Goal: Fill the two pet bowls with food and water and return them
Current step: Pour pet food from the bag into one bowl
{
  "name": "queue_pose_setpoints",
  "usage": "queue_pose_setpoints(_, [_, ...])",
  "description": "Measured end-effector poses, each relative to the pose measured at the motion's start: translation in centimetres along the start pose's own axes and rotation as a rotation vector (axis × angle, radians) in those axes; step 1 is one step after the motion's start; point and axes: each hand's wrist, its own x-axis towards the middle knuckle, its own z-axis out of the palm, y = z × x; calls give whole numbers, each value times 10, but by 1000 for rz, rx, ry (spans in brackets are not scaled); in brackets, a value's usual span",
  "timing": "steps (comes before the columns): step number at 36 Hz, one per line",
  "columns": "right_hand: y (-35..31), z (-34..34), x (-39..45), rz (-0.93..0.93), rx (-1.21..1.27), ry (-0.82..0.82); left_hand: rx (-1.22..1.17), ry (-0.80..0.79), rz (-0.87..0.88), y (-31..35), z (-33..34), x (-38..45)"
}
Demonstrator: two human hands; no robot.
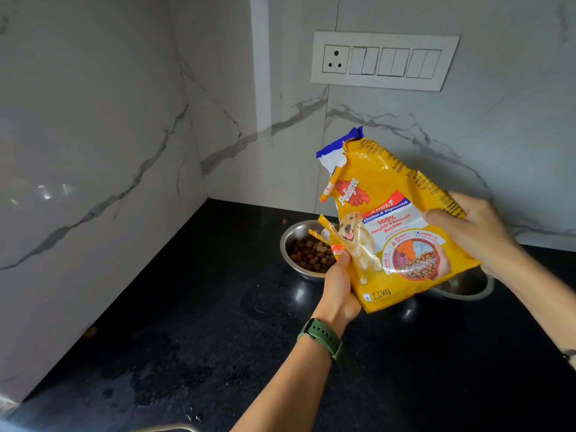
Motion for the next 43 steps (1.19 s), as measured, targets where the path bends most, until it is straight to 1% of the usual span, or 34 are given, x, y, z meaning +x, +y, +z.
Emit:
queue_pose_setpoints(12, [-2, -1, -3, -4, -18, -12, 0, 35, -22, -2, 0, 2])
queue_pose_setpoints(19, [-2, -2, -1, -5, -18, -4, -31, -21, 1, -1, 3, -1])
queue_pose_setpoints(23, [1, -2, 0, 3, -11, -9, -12, -19, 1, -1, 1, 1])
queue_pose_setpoints(30, [1, 0, 0, -8, -9, -24, -46, 3, -16, -5, -2, 3])
queue_pose_setpoints(34, [-1, 0, -1, -7, 10, -6, -47, -25, 10, -3, -1, 4])
queue_pose_setpoints(43, [1, -1, -2, -17, 13, -20, -41, -70, 49, 0, -2, 0])
